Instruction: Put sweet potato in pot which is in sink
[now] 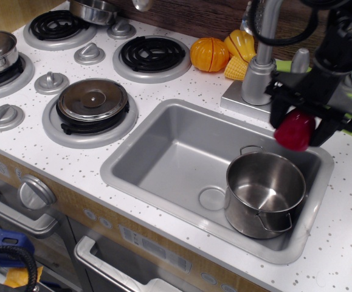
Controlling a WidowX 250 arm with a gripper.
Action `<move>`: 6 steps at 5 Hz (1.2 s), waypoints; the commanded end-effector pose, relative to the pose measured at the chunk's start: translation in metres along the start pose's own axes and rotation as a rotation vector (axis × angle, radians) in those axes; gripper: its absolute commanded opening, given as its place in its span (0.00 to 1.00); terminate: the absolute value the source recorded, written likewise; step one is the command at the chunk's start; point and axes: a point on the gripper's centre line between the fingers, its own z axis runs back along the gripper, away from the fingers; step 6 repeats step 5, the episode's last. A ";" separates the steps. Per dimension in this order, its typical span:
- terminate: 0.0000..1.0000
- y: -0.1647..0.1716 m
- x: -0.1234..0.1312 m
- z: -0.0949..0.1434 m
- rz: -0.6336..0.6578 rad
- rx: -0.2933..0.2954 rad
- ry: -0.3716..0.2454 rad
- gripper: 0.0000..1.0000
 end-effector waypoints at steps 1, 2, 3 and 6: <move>0.00 0.005 -0.013 0.016 0.021 -0.035 -0.087 0.00; 0.00 0.005 -0.014 0.006 0.016 -0.070 -0.126 1.00; 0.00 0.005 -0.014 0.006 0.016 -0.070 -0.126 1.00; 1.00 0.005 -0.014 0.006 0.016 -0.070 -0.126 1.00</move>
